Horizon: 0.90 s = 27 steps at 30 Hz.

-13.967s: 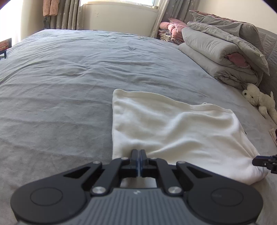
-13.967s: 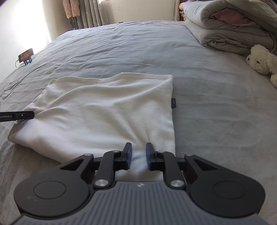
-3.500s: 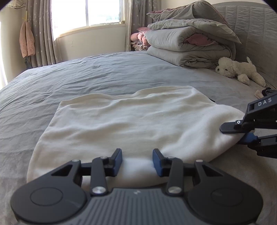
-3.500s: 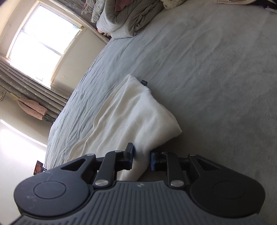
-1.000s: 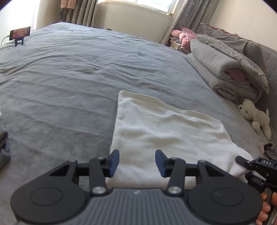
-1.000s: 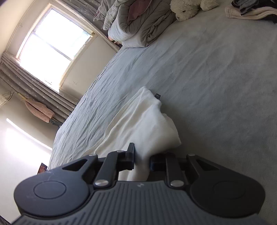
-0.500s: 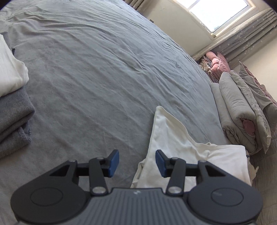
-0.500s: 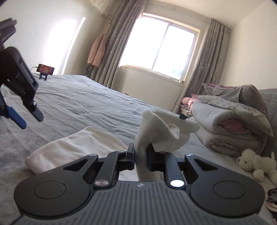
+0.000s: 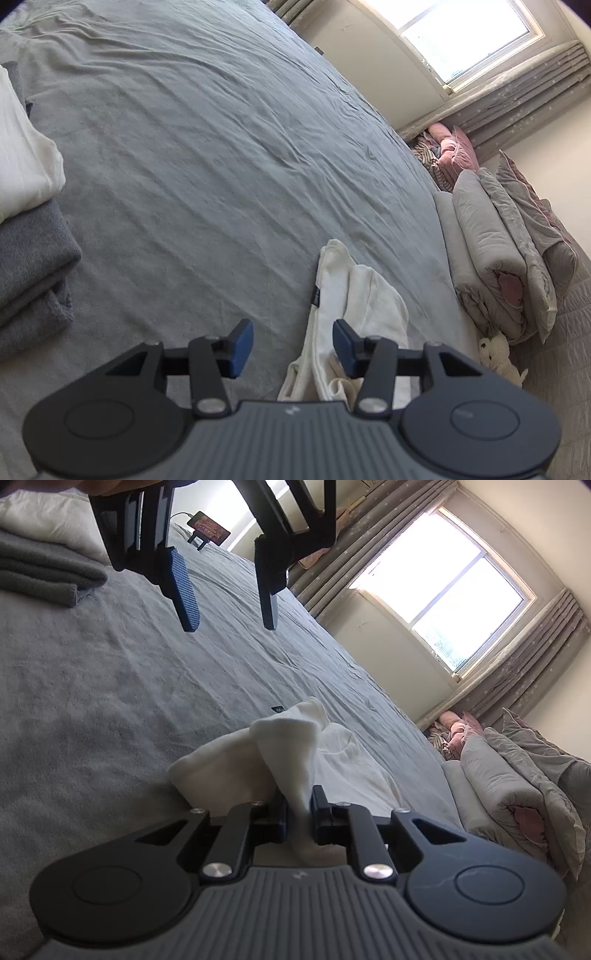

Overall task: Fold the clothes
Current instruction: 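Open the right gripper and release the folded side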

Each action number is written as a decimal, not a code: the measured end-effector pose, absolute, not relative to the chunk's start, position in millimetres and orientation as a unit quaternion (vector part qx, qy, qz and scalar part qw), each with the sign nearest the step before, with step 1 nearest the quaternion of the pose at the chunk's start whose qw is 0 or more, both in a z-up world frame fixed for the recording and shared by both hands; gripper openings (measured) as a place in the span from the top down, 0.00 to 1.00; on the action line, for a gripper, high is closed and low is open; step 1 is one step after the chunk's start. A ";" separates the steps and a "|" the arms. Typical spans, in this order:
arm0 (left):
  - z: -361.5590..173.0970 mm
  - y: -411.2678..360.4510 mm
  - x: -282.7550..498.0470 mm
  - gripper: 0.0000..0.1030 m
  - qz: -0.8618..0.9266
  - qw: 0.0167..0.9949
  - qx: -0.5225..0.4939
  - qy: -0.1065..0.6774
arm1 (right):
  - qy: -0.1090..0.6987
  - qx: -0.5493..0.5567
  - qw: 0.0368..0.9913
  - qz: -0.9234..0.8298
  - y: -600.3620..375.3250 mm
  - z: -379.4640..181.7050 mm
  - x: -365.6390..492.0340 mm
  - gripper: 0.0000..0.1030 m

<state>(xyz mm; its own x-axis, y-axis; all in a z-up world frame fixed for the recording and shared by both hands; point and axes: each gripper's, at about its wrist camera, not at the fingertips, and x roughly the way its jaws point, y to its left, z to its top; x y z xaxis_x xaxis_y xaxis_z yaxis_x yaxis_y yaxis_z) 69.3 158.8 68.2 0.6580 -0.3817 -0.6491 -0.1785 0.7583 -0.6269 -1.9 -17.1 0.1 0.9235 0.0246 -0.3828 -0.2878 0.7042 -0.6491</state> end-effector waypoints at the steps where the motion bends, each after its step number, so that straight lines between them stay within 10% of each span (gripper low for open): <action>1: 67.6 156.8 69.9 0.52 -0.064 0.844 -0.338 0.411 | 0.178 -0.378 0.904 0.086 -16.3 -1.5 -0.2 0.85; 13: 64.5 149.6 72.3 0.51 -0.072 0.848 -0.314 0.421 | 0.235 -0.242 0.924 0.179 -44.5 32.2 18.7 0.61; 27: 70.7 125.6 68.1 0.51 -0.096 0.866 -0.264 0.413 | 0.232 -0.034 0.951 0.201 -109.1 75.0 5.7 0.60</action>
